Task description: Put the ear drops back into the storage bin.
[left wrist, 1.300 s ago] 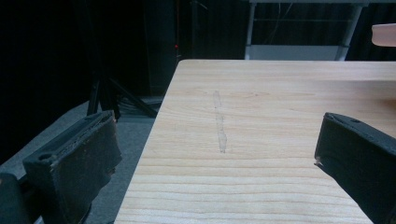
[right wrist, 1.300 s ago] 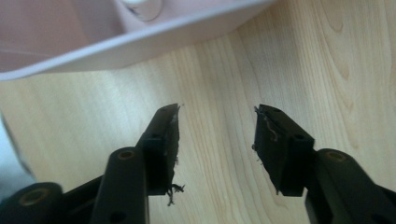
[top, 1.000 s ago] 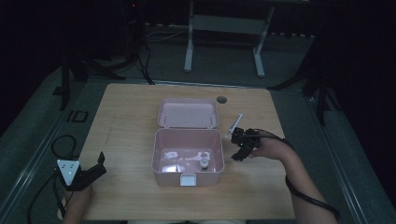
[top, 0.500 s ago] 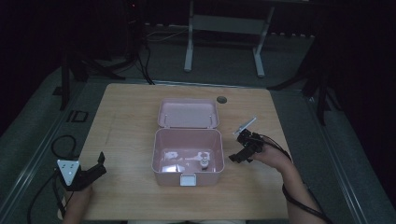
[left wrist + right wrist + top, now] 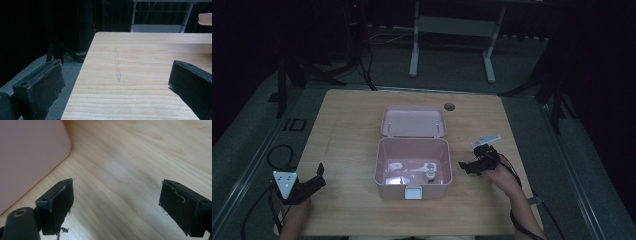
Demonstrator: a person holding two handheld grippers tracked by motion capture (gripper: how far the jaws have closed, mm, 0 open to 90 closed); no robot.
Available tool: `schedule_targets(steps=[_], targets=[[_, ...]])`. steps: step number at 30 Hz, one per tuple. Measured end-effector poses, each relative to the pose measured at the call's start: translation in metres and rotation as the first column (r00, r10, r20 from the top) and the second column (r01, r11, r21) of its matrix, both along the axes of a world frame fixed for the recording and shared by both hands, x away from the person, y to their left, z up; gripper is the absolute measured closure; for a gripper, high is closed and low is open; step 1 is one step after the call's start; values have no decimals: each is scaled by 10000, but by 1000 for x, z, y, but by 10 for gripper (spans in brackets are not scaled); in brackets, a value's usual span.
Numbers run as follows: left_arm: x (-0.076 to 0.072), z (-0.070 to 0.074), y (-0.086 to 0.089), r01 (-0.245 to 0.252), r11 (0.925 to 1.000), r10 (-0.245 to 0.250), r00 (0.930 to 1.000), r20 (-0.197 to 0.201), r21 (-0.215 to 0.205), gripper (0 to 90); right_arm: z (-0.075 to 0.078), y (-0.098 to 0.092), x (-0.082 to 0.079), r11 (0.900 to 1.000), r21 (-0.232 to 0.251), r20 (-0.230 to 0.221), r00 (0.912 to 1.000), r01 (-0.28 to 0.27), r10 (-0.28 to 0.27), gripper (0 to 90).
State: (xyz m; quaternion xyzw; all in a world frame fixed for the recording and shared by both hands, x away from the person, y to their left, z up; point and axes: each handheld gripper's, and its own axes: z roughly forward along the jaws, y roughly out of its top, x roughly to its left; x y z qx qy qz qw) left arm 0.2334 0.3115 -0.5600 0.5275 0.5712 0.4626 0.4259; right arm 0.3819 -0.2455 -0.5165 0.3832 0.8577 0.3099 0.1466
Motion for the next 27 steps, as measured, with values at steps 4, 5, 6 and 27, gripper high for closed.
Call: schedule_targets(steps=[4, 5, 6, 27], targets=[[0, 0, 0, 0, 10000, 0, 10000, 3, 1, 3, -4, -4, -4, 9991, 247, 358, 9987, 352, -361, 121], [0, 0, 0, 4, 10000, -4, 10000, 7, 8, 3, -9, -6, -6, 9987, 275, 395, 9983, 428, -439, 122], [0, 0, 0, 6, 10000, -6, 10000, 6, 8, 3, -10, -7, -8, 9984, 246, 516, 9973, 519, -531, 121], [0, 0, 0, 20, 10000, -20, 10000, -3, 34, 3, -19, -52, -40, 9548, 1356, 1796, 9412, 2645, -2862, 123]])
